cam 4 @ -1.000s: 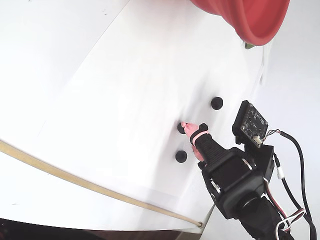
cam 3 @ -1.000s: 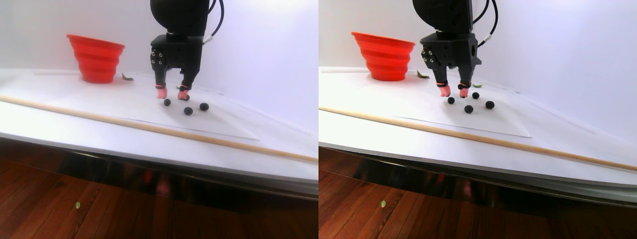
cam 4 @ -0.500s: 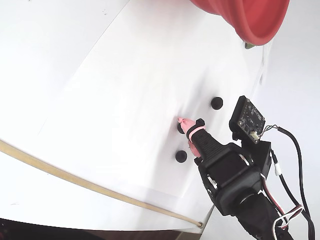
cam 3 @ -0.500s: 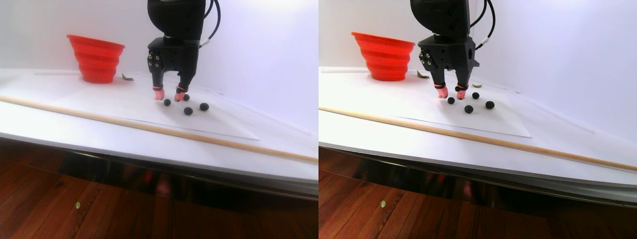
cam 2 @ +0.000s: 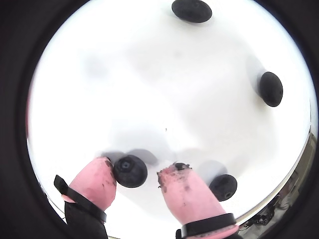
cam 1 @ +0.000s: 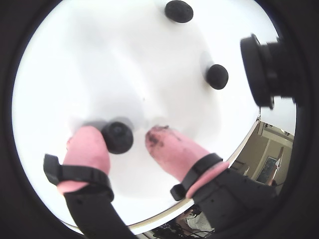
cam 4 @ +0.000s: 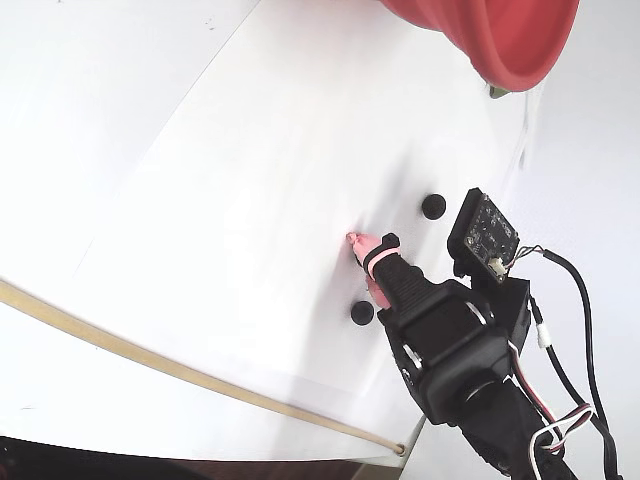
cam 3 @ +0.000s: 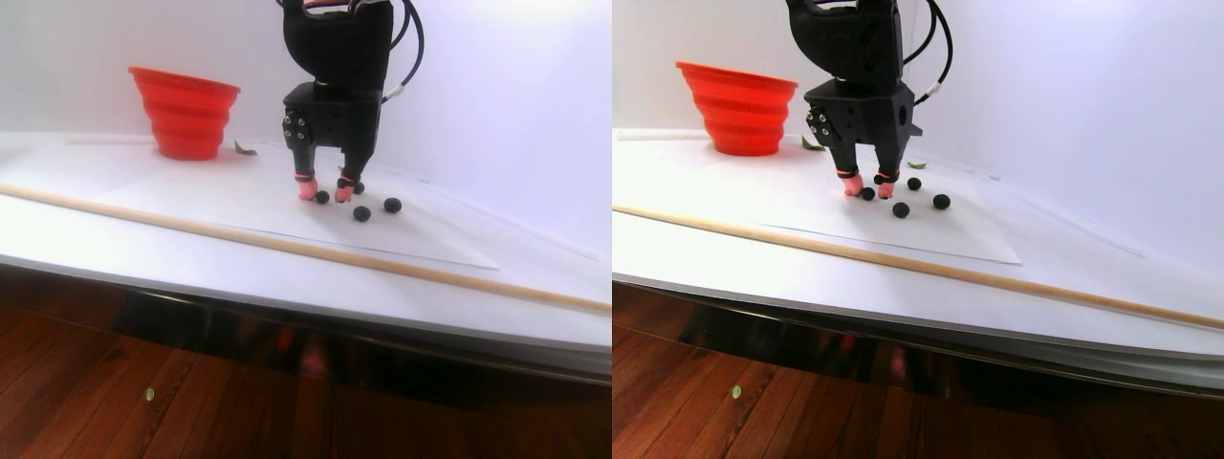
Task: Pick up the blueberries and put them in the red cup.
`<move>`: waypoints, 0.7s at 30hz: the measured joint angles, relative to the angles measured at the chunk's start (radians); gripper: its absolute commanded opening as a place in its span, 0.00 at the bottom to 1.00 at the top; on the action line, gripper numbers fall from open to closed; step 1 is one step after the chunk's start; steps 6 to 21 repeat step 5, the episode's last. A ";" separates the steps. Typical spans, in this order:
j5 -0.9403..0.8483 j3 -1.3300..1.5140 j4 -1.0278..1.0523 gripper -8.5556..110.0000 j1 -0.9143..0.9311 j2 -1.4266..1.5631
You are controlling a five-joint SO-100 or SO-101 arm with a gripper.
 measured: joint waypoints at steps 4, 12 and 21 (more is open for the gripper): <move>0.000 0.000 -0.020 0.19 0.000 -0.011; 0.003 0.000 -0.021 0.19 0.000 -0.014; 0.003 0.000 -0.021 0.19 0.000 -0.014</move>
